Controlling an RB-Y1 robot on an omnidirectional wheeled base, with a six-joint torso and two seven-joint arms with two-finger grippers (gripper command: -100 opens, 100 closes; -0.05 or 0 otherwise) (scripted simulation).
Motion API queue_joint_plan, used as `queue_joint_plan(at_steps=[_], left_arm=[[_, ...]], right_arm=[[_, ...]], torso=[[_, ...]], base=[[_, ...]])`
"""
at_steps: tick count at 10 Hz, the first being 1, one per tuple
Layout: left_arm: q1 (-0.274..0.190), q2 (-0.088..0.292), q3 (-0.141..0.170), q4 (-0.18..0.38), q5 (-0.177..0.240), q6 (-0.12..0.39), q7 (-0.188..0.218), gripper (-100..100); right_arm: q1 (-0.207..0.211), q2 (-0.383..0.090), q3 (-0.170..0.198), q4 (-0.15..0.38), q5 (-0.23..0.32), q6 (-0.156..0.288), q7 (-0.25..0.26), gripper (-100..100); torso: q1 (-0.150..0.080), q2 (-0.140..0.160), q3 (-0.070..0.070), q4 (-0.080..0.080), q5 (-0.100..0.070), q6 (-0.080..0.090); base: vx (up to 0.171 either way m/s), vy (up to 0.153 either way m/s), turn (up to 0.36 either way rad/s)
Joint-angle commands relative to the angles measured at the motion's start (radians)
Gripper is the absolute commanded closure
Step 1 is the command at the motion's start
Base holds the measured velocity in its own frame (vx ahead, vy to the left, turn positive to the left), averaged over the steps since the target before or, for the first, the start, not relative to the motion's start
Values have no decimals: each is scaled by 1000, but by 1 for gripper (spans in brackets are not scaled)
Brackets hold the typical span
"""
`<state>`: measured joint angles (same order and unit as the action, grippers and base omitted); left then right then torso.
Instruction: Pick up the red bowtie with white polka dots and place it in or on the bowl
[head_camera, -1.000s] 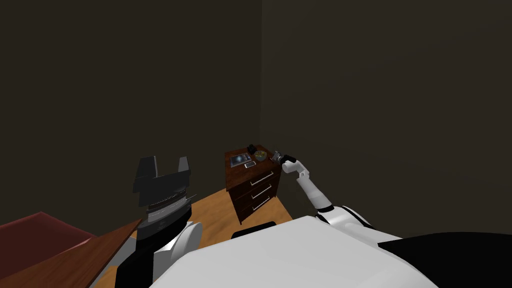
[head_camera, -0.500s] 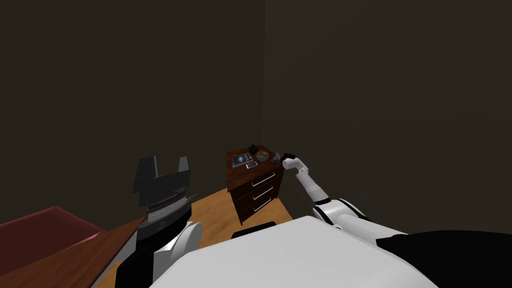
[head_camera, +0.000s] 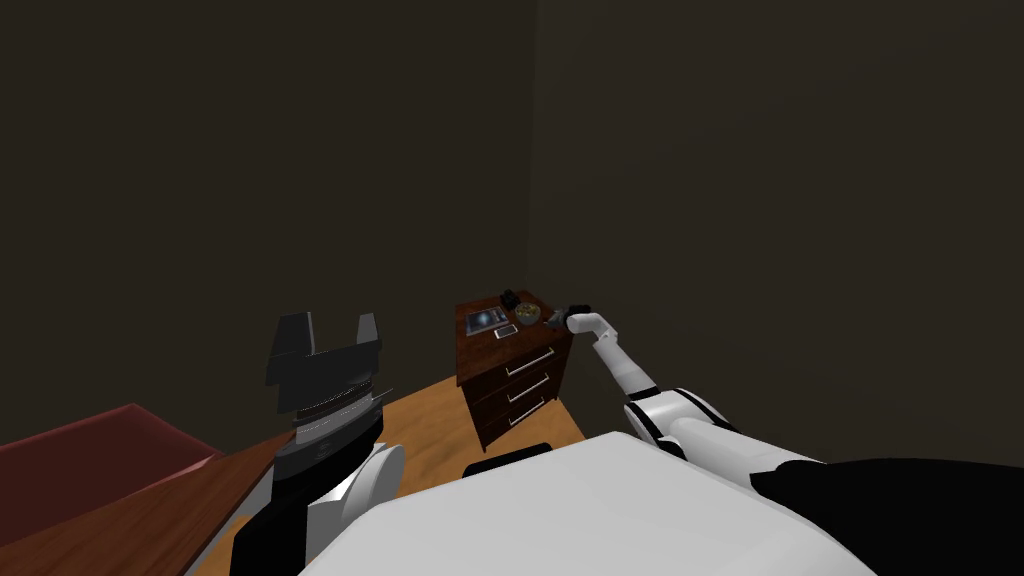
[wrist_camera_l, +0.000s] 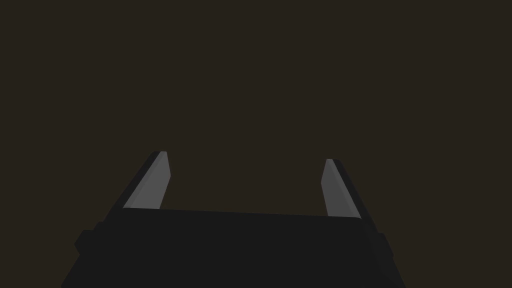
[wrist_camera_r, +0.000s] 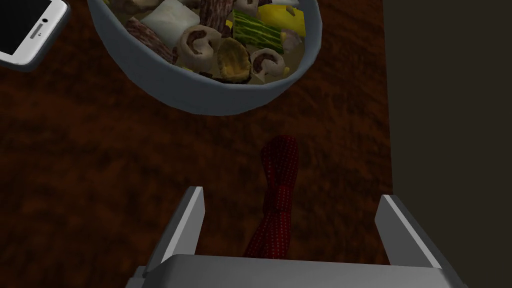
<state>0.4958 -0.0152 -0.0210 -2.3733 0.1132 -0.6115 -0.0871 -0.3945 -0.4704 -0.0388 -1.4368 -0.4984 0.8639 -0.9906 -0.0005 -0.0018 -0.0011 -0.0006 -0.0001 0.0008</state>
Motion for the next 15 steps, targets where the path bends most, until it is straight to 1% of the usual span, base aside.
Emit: queue_joint_plan(at_steps=[1, 2, 3, 4, 5, 6, 9, 11, 12, 13, 14, 15], left_arm=[[0, 0, 0, 0, 0, 0, 0, 0], [0, 0, 0, 0, 0, 0, 0, 0], [0, 0, 0, 0, 0, 0, 0, 0], [0, 0, 0, 0, 0, 0, 0, 0], [0, 0, 0, 0, 0, 0, 0, 0], [0, 0, 0, 0, 0, 0, 0, 0], [0, 0, 0, 0, 0, 0, 0, 0], [0, 0, 0, 0, 0, 0, 0, 0], [0, 0, 0, 0, 0, 0, 0, 0], [0, 0, 0, 0, 0, 0, 0, 0], [0, 0, 0, 0, 0, 0, 0, 0], [0, 0, 0, 0, 0, 0, 0, 0]], right_arm=[[-23, -17, -7, 46, -31, 50, -35, -100], [-42, -30, -13, 72, -55, 78, -66, -100], [-42, -30, -13, 80, -55, 95, -66, -100], [-58, -44, -19, 112, -77, 133, -94, -100], [-74, -56, -25, 141, -97, 159, -120, -100], [-74, -56, -25, 141, -97, 169, -120, -100], [-108, -89, -38, 209, -146, 253, -181, -100], [-121, -102, -44, 236, -166, 287, -206, -100], [-117, -99, -43, 227, -161, 276, -196, -100], [-118, -100, -43, 228, -162, 281, -199, 0], [-114, -91, -61, 246, -165, 271, -163, -100], [-113, -88, -66, 252, -166, 269, -151, -100]], torso=[[0, 0, 0, 0, 0, 0], [0, 0, 0, 0, 0, 0], [0, -1, 0, 0, 0, 0], [0, 0, 0, 0, 0, 0], [0, -1, 0, 0, 0, 0], [0, -1, -1, 0, 0, 0], [0, 0, 0, 0, 0, 0], [0, 0, 0, 0, 0, 0], [0, 0, 0, 0, 0, 0], [0, 1, 1, 0, 0, 0], [0, 2, 1, 0, 0, 0], [2, 0, 0, 0, 0, 0]], base=[[28, -1, 52], [38, -2, 92], [34, -7, 34], [35, -8, 41], [46, -4, 87], [31, -6, 30], [33, -9, 57], [30, -10, 41], [12, -4, 6], [0, 0, 0], [46, 34, -70], [57, 46, -62]])
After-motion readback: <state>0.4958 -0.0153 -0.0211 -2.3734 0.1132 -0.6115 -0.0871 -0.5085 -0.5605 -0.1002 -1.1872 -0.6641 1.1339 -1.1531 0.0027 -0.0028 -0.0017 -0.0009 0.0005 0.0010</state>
